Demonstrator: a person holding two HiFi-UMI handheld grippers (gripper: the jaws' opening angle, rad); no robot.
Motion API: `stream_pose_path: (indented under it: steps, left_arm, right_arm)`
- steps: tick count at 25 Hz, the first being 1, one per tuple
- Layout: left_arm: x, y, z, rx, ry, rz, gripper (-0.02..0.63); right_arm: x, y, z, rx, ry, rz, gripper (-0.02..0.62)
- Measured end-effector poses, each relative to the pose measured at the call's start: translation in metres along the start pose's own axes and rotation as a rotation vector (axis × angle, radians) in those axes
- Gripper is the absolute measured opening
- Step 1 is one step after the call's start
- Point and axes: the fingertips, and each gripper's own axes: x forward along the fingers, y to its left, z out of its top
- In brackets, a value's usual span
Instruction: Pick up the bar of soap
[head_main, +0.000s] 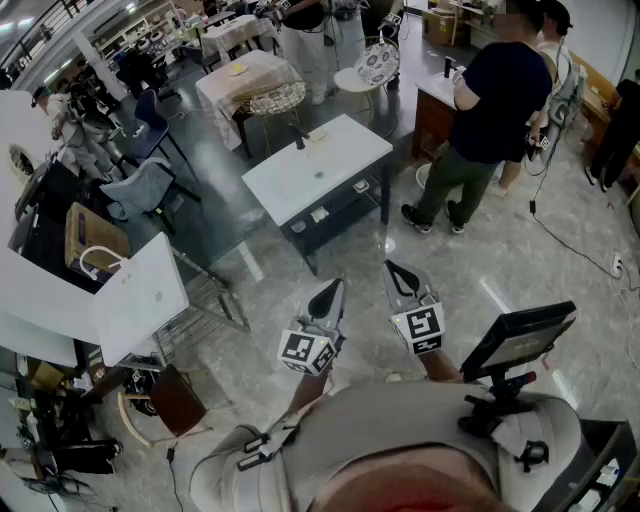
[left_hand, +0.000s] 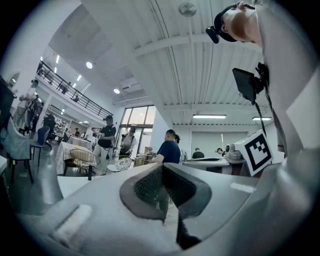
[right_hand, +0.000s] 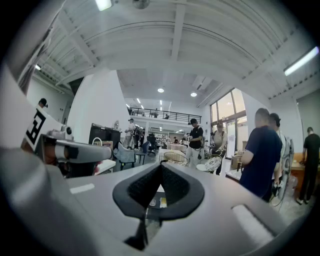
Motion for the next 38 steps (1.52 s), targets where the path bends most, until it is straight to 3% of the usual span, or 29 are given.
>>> stream_pose_path:
  steps: [8, 14, 19, 24, 28, 34, 38]
  left_arm:
    - [-0.035, -0.017, 0.017, 0.054, 0.019, 0.039, 0.000]
    - [-0.036, -0.032, 0.008, 0.029, 0.038, 0.087, 0.000]
    - [-0.022, -0.044, 0.020, 0.039, 0.028, 0.110, 0.000]
    - [0.000, -0.068, 0.027, 0.062, 0.041, 0.086, 0.000]
    - [0.020, -0.080, 0.037, 0.068, 0.012, 0.069, 0.000]
    - [0.027, -0.090, 0.044, 0.075, -0.035, 0.088, 0.000]
    - [0.036, -0.091, 0.060, 0.063, -0.072, 0.100, -0.001]
  right_arm:
    - [-0.065, -0.016, 0.004, -0.088, 0.082, -0.042, 0.002]
    - [-0.101, -0.043, -0.016, -0.058, 0.147, -0.079, 0.002]
    - [-0.098, -0.058, -0.009, -0.042, 0.108, -0.075, 0.002]
    - [-0.096, -0.045, -0.009, -0.022, 0.088, 0.047, 0.002]
    - [-0.093, -0.049, -0.009, -0.081, 0.066, 0.132, 0.002]
    - [-0.094, -0.094, 0.009, 0.021, -0.007, 0.050, 0.002]
    - [-0.082, -0.097, 0.040, 0.048, -0.094, 0.088, 0.003]
